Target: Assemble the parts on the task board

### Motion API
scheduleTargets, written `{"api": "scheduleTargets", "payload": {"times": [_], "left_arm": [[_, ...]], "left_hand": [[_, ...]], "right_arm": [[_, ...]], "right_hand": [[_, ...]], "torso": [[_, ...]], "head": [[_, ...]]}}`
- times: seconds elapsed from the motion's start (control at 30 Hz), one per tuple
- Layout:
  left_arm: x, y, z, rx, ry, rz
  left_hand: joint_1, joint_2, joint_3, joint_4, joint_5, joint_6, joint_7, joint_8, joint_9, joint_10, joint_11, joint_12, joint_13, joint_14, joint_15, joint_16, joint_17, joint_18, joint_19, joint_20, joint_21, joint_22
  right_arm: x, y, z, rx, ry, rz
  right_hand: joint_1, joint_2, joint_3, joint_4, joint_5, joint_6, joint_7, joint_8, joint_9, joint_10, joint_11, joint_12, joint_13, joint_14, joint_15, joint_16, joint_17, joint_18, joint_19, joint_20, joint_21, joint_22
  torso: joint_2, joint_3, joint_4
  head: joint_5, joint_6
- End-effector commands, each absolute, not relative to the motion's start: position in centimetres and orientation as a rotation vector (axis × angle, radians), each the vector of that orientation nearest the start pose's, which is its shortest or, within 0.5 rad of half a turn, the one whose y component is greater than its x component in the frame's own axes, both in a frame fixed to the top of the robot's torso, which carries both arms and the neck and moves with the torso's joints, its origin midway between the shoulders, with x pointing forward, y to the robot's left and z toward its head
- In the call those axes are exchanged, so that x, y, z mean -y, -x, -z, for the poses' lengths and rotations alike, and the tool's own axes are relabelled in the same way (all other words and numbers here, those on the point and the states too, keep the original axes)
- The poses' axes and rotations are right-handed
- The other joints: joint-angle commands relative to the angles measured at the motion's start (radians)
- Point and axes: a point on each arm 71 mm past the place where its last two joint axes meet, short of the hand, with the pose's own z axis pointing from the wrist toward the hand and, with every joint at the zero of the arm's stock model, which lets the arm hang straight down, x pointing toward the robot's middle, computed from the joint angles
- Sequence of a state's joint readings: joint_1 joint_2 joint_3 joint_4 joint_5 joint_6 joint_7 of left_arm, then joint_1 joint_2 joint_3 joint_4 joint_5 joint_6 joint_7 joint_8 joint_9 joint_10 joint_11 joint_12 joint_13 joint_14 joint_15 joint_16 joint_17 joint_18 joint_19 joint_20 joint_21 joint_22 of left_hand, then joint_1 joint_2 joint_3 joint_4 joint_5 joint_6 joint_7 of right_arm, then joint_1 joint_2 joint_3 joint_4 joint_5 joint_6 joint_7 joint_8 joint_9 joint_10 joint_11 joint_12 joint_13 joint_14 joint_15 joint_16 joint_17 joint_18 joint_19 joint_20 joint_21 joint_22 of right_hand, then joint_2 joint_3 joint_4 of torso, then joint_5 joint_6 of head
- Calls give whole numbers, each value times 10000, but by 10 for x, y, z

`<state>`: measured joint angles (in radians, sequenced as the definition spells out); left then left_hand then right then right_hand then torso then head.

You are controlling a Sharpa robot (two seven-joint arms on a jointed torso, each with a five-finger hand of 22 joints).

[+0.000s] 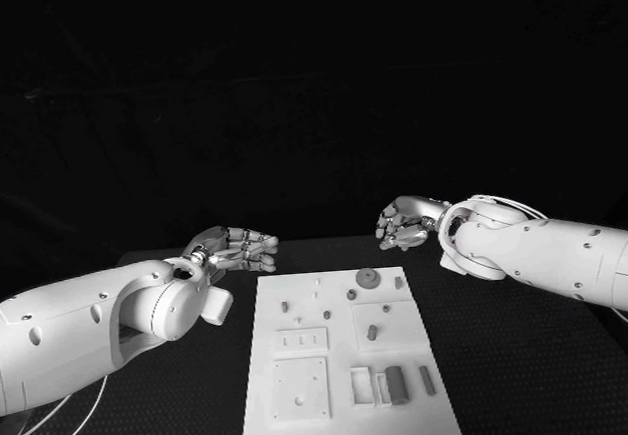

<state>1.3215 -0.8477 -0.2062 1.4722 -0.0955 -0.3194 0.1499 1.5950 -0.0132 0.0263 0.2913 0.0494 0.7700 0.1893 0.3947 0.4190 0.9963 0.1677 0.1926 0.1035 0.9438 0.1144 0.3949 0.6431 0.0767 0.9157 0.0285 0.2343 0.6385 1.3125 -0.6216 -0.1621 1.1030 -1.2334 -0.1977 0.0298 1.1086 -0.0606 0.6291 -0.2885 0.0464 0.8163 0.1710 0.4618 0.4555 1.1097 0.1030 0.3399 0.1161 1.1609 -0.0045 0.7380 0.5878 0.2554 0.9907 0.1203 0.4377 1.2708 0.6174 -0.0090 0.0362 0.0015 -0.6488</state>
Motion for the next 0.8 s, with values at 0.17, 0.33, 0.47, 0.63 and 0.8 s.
{"api": "scheduleTargets", "payload": {"times": [0.17,0.33,0.47,0.63,0.8], "left_arm": [[-230,-498,194,-17007,10363,12627],[-227,-498,194,-17078,10330,12707],[-226,-497,193,-17091,10310,12757],[-225,-496,193,-17075,10383,12730],[-224,-495,193,-17133,10377,12778]], "left_hand": [[69,-4,47,-12,41,161,-11,-80,-58,202,-51,28,30,89,-18,-82,72,-101,100,-45,-95,-33],[54,-5,43,-8,40,177,-8,-92,-71,224,-57,23,31,92,-17,-96,86,-116,107,-54,-105,-39],[40,-10,38,-7,40,184,-4,-103,-82,235,-59,16,30,94,-16,-107,96,-125,112,-60,-113,-43],[1,-26,25,-7,39,158,34,-158,-120,216,-47,-29,17,102,-18,-134,124,-148,126,-80,-132,-54],[-15,-42,21,-8,39,139,52,-194,-145,199,-33,-61,8,108,-20,-153,144,-163,139,-94,-144,-60]], "right_arm": [[194,-563,198,-18113,3134,-4093],[183,-560,202,-18151,3881,-3871],[175,-556,205,-18139,4364,-3806],[166,-552,209,-17996,4713,-3875],[161,-550,214,-17997,4889,-3865]], "right_hand": [[-247,-36,-108,5,38,231,-47,-174,60,364,-114,-165,101,303,-115,276,291,64,470,-176,176,61],[-299,-72,-116,8,35,435,-118,-237,169,654,-226,-211,283,441,-229,529,543,64,693,-289,303,189],[-335,-122,-129,15,36,469,-125,-285,206,692,-242,-265,342,467,-247,616,630,64,759,-322,344,239],[-356,-187,-101,10,38,412,-93,-416,223,613,-209,-431,377,473,-220,678,711,64,792,-353,356,290],[-375,-218,-90,15,36,358,-59,-514,220,548,-177,-555,386,472,-194,684,739,64,803,-358,353,318]], "torso": [[347,-36,193],[496,-48,238],[608,-59,259],[732,-58,270],[836,-45,292]], "head": [[-168,13],[-195,37],[-217,62],[-203,139],[-195,144]]}}
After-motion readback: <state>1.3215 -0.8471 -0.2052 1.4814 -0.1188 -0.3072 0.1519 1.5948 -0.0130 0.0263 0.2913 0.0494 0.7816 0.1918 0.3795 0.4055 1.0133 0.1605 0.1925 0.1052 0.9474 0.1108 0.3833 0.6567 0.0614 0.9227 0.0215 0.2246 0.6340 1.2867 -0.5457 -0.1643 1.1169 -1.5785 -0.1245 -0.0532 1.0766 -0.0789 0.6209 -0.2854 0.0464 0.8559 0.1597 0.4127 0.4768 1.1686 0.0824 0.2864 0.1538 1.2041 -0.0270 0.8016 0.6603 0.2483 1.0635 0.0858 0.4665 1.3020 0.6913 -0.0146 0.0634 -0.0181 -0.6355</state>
